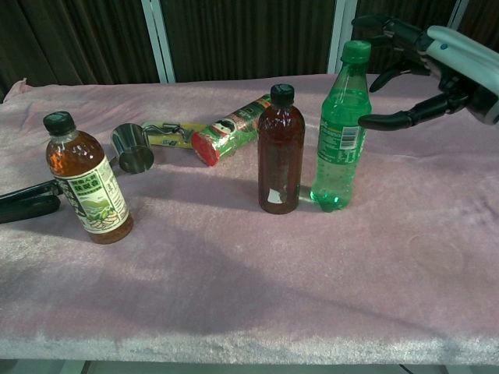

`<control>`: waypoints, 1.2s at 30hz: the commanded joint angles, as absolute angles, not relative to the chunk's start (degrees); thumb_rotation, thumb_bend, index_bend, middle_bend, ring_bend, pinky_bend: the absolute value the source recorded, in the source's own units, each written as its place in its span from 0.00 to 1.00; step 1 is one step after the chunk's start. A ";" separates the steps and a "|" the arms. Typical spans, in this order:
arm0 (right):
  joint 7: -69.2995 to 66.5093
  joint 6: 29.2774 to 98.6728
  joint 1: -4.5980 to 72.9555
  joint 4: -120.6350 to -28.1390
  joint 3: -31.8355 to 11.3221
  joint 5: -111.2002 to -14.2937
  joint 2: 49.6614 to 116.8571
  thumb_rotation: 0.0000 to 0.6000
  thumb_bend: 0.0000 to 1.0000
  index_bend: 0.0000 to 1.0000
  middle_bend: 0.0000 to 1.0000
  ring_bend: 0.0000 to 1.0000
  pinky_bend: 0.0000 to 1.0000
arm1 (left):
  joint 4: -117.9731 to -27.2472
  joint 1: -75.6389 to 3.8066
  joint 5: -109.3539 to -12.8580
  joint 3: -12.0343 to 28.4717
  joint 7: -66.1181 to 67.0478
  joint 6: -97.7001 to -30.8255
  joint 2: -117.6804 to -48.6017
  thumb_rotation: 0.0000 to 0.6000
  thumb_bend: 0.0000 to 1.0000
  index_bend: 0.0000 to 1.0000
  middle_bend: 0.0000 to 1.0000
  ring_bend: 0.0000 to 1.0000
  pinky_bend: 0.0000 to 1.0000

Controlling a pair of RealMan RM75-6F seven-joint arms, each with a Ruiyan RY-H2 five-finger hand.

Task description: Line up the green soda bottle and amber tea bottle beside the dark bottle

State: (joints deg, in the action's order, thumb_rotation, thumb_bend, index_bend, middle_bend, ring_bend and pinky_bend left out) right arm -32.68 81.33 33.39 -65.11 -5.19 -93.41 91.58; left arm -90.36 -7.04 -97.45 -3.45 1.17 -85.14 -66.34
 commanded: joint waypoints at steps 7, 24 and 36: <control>-15.05 111.93 15.00 -62.77 1.26 -103.69 83.40 1.00 0.10 0.00 0.00 0.02 0.32 | -79.38 -15.46 -102.62 -4.05 -41.32 -82.84 -69.63 1.00 0.37 0.00 0.00 0.00 0.01; -19.85 114.91 8.57 -61.99 7.61 -109.68 79.70 1.00 0.10 0.00 0.00 0.00 0.27 | -59.88 -20.24 -93.40 0.60 -62.81 -78.48 -88.28 1.00 0.30 0.00 0.00 0.00 0.00; -20.24 112.55 8.07 -63.48 7.31 -109.60 78.84 1.00 0.10 0.00 0.00 0.00 0.27 | -57.71 -24.08 -94.23 -1.07 -65.17 -73.59 -90.28 1.00 0.30 0.00 0.00 0.00 0.00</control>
State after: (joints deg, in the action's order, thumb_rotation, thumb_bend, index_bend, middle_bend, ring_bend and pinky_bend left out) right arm -20.21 112.58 8.10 -63.47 7.35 -109.63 78.87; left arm -57.69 -23.49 -93.96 -0.72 -65.41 -74.00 -89.94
